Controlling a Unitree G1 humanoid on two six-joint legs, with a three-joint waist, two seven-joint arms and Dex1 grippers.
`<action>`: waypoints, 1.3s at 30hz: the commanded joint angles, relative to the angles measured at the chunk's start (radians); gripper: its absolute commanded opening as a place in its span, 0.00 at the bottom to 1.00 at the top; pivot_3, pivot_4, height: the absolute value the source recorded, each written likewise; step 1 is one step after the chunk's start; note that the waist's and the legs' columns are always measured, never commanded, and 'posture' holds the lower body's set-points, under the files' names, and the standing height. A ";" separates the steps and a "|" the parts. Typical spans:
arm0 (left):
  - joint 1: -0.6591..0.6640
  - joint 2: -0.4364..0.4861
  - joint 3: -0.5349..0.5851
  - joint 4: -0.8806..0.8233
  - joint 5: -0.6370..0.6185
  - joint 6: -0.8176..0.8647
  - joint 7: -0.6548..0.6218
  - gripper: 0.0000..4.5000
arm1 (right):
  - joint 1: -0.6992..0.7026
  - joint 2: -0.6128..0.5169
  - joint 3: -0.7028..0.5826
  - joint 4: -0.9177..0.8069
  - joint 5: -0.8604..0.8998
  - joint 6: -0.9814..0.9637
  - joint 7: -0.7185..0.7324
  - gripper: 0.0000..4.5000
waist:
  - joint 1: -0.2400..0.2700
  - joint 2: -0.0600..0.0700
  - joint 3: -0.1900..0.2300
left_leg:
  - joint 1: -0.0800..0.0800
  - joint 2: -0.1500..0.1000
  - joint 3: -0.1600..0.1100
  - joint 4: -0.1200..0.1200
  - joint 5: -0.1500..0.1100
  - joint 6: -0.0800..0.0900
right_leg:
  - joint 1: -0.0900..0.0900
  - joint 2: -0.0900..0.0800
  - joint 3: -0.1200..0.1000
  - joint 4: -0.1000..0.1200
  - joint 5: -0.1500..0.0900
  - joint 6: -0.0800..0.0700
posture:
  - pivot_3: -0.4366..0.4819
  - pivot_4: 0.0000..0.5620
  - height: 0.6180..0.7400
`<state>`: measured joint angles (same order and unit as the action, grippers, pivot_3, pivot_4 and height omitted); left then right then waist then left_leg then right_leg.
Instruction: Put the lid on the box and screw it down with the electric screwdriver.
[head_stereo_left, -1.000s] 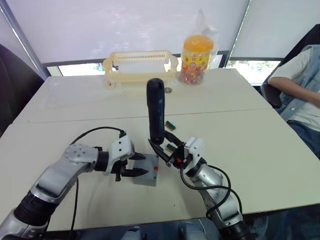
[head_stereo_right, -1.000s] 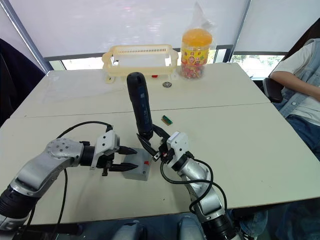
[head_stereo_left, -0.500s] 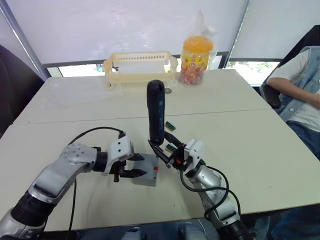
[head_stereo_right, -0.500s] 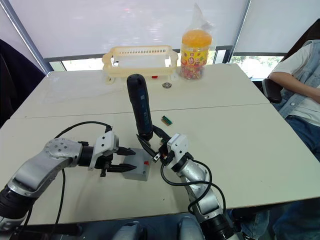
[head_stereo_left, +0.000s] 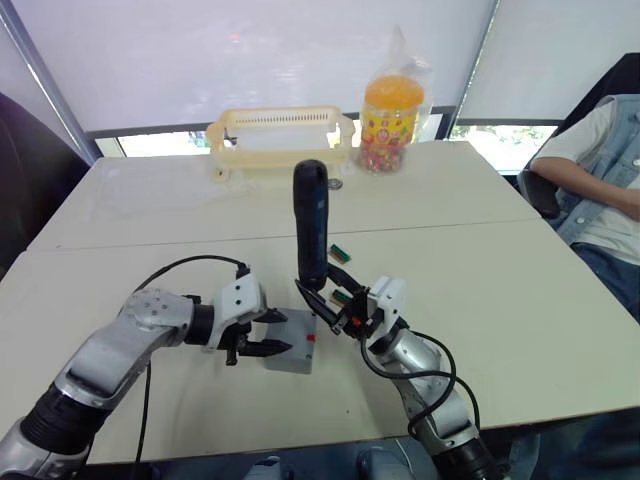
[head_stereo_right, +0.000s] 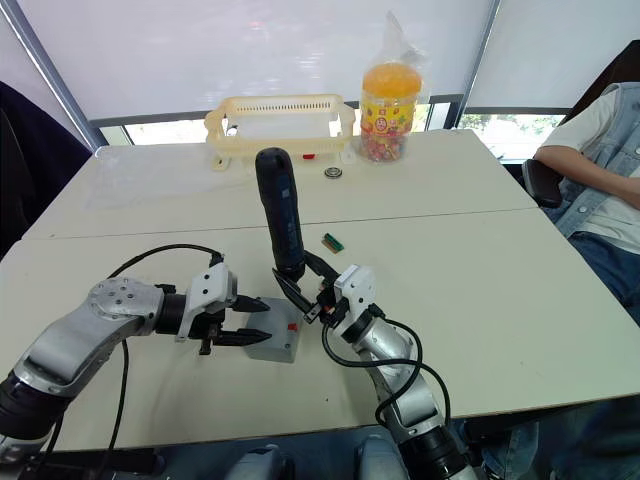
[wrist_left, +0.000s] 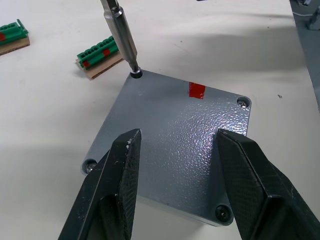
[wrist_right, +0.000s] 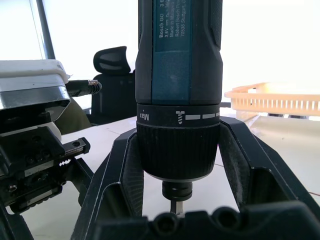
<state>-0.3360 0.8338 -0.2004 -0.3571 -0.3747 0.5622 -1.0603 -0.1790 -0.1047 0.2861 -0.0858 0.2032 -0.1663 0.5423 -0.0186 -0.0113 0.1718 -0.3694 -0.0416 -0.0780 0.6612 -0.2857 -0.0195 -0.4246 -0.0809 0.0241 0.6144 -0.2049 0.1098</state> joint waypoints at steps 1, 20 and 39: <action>0.017 0.019 -0.011 0.004 0.028 0.023 0.003 0.53 | 0.034 -0.011 0.018 0.035 0.001 0.061 0.023 0.40 | 0.000 0.000 0.000 | 0.000 0.000 0.000 0.000 0.000 0.000 | 0.000 0.000 0.000 0.000 0.000 0.000 | 0.48 0.27 1.00; 0.015 0.014 -0.011 -0.005 0.023 0.032 0.011 0.53 | 0.039 -0.037 0.015 0.097 -0.069 -0.006 0.027 0.40 | 0.000 0.000 -0.003 | 0.001 0.000 0.000 0.000 0.000 0.000 | 0.001 0.000 0.000 0.000 -0.001 0.000 | 0.48 0.27 1.00; 0.019 0.013 -0.012 -0.010 0.023 0.030 0.011 0.53 | 0.044 -0.067 0.018 0.128 -0.081 -0.022 0.038 0.40 | 0.001 -0.001 -0.006 | 0.003 0.000 0.000 -0.001 -0.001 0.001 | 0.003 0.000 0.000 0.000 -0.003 0.000 | 0.48 0.27 1.00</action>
<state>-0.3281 0.8344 -0.2005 -0.3684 -0.3748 0.5802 -1.0471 -0.1761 -0.1398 0.2918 -0.0528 0.1684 -0.2315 0.5694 -0.0176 -0.0119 0.1654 -0.3661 -0.0414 -0.0782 0.6599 -0.2863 -0.0187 -0.4211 -0.0810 0.0240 0.6139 -0.2083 0.1097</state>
